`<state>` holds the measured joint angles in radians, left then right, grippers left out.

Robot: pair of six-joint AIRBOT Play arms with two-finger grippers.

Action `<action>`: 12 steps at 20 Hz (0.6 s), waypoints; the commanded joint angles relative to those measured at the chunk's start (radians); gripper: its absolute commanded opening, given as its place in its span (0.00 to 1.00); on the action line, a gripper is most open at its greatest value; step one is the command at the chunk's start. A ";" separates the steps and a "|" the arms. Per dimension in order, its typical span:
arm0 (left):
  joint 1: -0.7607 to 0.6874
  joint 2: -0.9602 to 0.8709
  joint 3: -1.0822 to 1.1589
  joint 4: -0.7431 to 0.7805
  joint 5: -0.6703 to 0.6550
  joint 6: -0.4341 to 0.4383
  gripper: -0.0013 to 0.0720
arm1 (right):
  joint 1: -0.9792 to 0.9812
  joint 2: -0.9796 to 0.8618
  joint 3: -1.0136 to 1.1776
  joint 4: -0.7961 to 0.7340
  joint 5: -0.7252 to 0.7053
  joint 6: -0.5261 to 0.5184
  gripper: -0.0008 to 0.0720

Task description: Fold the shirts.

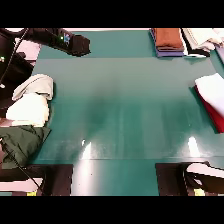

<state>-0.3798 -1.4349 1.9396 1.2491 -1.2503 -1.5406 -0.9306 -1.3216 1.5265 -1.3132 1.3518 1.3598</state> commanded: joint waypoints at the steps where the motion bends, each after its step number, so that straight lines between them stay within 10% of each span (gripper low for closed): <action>1: 0.000 -0.001 0.000 0.000 0.002 0.006 0.06 | -0.087 0.073 -0.115 -0.021 0.033 0.001 0.71; 12: 0.002 -0.001 0.000 0.000 0.014 0.004 0.06 | 0.379 0.260 -0.116 0.361 -0.068 0.002 0.71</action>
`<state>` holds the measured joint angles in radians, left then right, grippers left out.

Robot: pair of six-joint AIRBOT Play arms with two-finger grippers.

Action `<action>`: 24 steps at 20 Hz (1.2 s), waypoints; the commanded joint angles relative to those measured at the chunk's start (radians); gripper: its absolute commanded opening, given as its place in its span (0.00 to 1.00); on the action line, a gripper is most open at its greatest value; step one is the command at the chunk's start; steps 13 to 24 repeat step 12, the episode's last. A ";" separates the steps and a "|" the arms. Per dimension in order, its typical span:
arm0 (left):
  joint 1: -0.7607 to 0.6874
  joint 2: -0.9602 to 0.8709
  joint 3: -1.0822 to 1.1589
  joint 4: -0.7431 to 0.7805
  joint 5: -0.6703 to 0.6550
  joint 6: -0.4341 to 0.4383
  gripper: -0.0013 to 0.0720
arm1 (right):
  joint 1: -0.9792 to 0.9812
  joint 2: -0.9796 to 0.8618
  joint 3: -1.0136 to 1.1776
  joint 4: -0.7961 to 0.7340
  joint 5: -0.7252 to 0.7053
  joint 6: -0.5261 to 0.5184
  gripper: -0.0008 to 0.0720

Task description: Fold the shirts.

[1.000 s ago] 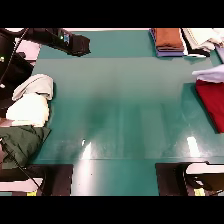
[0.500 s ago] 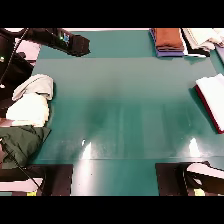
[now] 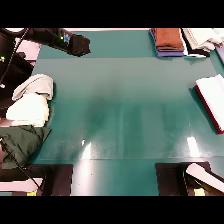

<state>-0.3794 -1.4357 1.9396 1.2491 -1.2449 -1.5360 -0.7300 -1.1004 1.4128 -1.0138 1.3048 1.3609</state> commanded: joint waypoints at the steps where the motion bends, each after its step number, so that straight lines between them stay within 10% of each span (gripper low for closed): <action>1: 0.001 0.000 0.000 0.000 0.018 0.000 0.06 | 0.264 0.046 -0.003 0.061 -0.025 0.000 0.71; 4: 0.001 0.000 0.000 0.000 0.048 0.000 0.06 | 0.489 0.053 -0.002 0.018 -0.043 0.000 0.66; 6: 0.001 0.000 0.000 0.000 0.061 0.000 0.06 | 0.611 0.052 -0.003 -0.027 -0.050 -0.001 0.10; 7: 0.001 0.000 0.000 0.000 0.064 0.000 0.06 | 0.664 0.052 -0.003 -0.055 -0.054 -0.001 0.04; 24: 0.001 0.000 0.000 0.000 0.064 0.000 0.06 | 0.784 0.052 -0.003 -0.113 -0.053 -0.001 0.04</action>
